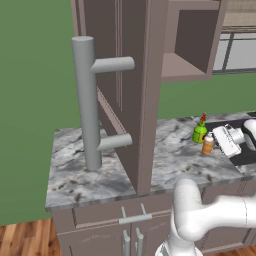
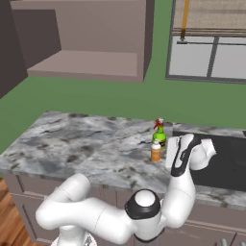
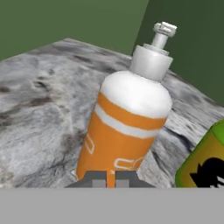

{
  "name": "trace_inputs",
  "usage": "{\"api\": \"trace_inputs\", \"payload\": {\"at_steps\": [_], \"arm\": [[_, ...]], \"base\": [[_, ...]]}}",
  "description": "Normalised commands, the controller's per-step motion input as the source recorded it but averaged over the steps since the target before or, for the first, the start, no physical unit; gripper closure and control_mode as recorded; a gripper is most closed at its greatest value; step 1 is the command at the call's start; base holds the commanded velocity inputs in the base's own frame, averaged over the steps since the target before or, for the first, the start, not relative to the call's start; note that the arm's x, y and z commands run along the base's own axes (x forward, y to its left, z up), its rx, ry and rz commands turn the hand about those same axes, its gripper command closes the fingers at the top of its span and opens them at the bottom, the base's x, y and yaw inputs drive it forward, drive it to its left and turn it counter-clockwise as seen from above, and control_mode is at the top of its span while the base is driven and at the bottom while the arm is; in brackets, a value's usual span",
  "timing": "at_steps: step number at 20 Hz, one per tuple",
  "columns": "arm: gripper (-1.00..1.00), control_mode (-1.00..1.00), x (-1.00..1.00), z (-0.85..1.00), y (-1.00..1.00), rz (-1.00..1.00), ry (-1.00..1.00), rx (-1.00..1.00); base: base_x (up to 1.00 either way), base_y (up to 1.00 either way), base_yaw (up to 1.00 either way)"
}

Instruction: Locate and retrieve the soap dispenser and spray from the cabinet. Place them next to the sink.

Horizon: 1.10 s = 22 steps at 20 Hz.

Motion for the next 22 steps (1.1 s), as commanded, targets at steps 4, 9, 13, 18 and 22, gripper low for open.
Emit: {"api": "trace_inputs", "payload": {"at_steps": [4,9,13,18,22], "arm": [[1.0,-1.0,0.1,-0.22,-0.02,0.0,0.0,0.0],[1.0,-1.0,0.0,-0.11,0.0,0.0,0.0,0.0],[-1.0,-1.0,0.01,0.08,-0.01,0.01,0.01,0.0],[-1.0,-1.0,0.0,0.3,-0.06,0.02,0.02,-0.05],[-1.0,-1.0,-0.1,0.05,-0.1,0.0,0.04,-0.05]], "base": [[0.0,0.0,0.0],[0.0,0.0,0.0],[0.0,0.0,0.0],[0.0,0.0,0.0],[0.0,0.0,0.0]]}}
